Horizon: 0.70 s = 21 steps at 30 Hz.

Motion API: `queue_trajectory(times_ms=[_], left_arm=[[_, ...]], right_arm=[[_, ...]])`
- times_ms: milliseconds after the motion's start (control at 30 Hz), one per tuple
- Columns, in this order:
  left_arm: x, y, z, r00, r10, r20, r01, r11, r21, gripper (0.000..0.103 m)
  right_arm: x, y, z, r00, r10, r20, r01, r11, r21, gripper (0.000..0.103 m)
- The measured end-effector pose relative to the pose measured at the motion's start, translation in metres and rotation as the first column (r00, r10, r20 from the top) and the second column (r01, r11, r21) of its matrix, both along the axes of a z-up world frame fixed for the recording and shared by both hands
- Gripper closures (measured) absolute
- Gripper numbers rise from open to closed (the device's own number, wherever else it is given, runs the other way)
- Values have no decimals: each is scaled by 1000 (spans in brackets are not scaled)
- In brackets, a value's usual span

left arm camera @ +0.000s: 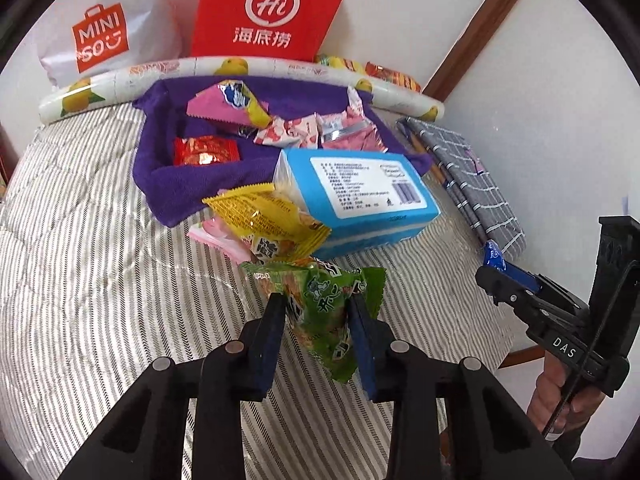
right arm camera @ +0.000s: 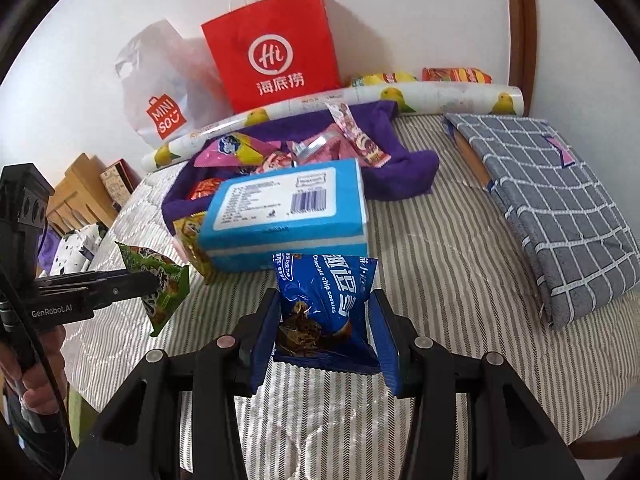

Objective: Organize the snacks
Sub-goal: 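Grasp the green snack bag with the left tool while the right tool holds the blue packet, then carry the blue packet and green bag over the purple towel with both tools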

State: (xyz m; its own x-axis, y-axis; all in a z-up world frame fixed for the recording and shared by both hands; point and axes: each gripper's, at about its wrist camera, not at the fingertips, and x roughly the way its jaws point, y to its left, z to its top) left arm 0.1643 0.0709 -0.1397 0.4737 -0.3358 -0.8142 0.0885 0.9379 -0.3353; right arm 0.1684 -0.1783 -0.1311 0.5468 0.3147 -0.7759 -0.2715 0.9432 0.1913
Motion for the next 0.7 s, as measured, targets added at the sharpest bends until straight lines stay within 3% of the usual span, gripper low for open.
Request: queue_trajectory(times_ms=[700], left_arm=[[4,14,42,997,44,70,-42,999,-35,72]], right_arm=[[-11,9,47,994,24,107,-25,1000,10,58]])
